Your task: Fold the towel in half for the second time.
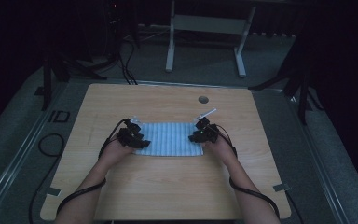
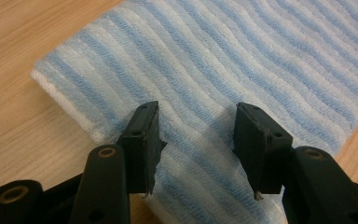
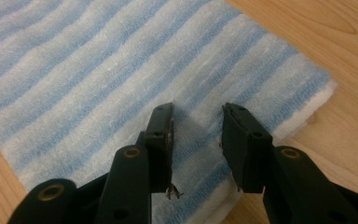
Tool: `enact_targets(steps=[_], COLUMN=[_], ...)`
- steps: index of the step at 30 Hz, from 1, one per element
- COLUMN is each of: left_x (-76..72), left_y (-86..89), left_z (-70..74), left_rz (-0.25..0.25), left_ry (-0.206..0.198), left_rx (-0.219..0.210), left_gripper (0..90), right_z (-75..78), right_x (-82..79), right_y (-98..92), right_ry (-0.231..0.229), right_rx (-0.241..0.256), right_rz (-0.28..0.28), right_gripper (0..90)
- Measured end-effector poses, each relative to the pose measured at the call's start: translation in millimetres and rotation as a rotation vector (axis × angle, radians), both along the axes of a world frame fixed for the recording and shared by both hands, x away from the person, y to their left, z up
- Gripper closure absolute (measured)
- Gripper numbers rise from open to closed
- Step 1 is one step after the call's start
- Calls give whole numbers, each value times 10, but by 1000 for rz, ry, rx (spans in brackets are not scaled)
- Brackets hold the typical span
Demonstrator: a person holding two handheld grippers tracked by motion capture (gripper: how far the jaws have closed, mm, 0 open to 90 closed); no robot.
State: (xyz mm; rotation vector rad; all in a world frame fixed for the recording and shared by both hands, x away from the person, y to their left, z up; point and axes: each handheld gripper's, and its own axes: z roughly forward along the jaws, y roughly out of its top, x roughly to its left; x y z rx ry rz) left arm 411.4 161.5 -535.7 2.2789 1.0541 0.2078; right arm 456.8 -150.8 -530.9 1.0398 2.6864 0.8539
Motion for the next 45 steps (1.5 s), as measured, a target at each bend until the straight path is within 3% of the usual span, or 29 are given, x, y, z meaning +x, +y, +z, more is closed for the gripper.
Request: enact_targets(steps=[2,4,7,8,9,11,12,13,15,16,17,18,21,25,27,30,33,35,39,42,45], left_x=[0,-39,-104,-104,-149,-221,-221,-296,-333,-333,-412,-439,-511,-620,-679,-770,-861,-918,-999,-1093,-1136], left_y=[0,44,91,91,113,148,148,166,185,185,230,250,317,434,499,575,639,664,711,823,887], left_z=[0,32,89,89,123,156,156,164,161,161,127,113,73,34,19,-12,-56,-79,-86,-81,-88], left_rz=[0,6,11,11,8,-14,-14,-12,-8,-8,6,10,26,47,59,82,106,99,101,129,143], left_ry=[0,-16,-36,-36,-40,-40,-40,-58,-66,-66,-89,-94,-114,-136,-143,-168,-155,-144,-158,-177,-179], left_rx=[0,-71,-123,-123,-145,-192,-192,-219,-225,-225,-209,-209,-198,-212,-228,-215,-241,-239,-229,-245,-234], left_gripper=[503,484,444,428,375,356,266,183,164,144,91,75,19,18,18,19,19,19,19,19,19], right_z=[0,20,55,55,81,97,97,113,114,115,95,87,60,61,75,86,71,43,-15,-74,-92], right_x=[1,-22,-96,-96,-158,-184,-184,-229,-243,-267,-307,-333,-391,-464,-500,-564,-631,-674,-742,-838,-892], right_y=[-2,-23,-54,-54,-91,-120,-120,-175,-197,-236,-303,-328,-409,-525,-597,-710,-812,-877,-975,-1150,-1240], right_ry=[-1,0,-14,-14,-28,-39,-39,-37,-39,-48,-47,-59,-89,-118,-132,-149,-153,-160,-174,-190,-203], right_rx=[2,25,43,43,51,59,59,96,112,131,157,155,150,152,175,215,231,230,197,204,202], right_rz=[2,4,35,35,55,60,60,59,59,43,60,62,42,33,18,8,-6,-19,-34,-67,-89], right_gripper=[634,591,518,518,480,439,439,383,355,302,166,139,128,127,130,133,134,134,133,132,131])
